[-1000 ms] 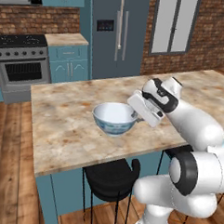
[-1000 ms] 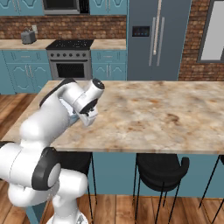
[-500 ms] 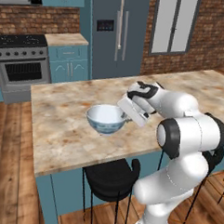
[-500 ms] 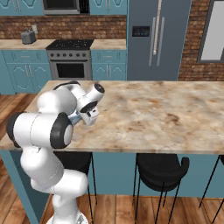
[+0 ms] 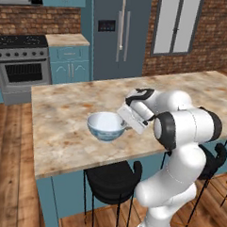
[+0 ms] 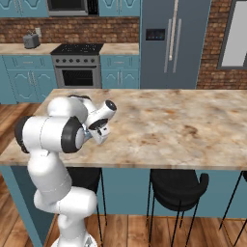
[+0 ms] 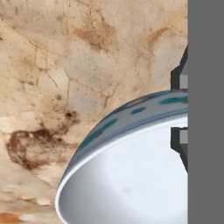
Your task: Pick up the bowls from the cabinet and place each bowl in front of a stool on the dining counter.
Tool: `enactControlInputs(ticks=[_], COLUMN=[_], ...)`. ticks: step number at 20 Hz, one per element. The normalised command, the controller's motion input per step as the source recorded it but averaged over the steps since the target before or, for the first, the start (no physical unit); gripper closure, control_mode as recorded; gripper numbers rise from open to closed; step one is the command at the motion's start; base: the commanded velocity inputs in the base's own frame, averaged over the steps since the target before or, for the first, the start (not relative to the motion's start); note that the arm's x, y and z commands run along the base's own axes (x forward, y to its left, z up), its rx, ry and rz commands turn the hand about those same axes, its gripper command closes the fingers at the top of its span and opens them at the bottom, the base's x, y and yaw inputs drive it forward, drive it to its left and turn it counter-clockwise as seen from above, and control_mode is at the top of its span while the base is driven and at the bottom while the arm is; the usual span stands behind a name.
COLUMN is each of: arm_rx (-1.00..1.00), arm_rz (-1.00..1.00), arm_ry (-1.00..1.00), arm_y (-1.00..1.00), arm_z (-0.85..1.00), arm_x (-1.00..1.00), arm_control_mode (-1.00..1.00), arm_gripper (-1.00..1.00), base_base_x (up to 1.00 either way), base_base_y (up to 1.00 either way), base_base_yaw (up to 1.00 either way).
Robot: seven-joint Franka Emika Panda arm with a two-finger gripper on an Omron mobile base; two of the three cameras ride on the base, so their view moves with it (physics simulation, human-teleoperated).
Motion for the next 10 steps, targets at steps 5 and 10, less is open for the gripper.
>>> enactControlInputs(ticks=[5,10], arm_rx=[0.00,-0.05], arm_rz=[0.00,0.00], arm_ry=[-0.02,-0.23], arm_y=[-0.01,-0.03], arm_z=[0.12,0.88], arm_x=[0.06,-0.20], arm_control_mode=[-1.00,-1.00], arm_gripper=[-1.00,-1.00], base_base_x=[0.00,0.00], base_base_y=[0.00,0.00], base_base_yaw=[0.00,0.00])
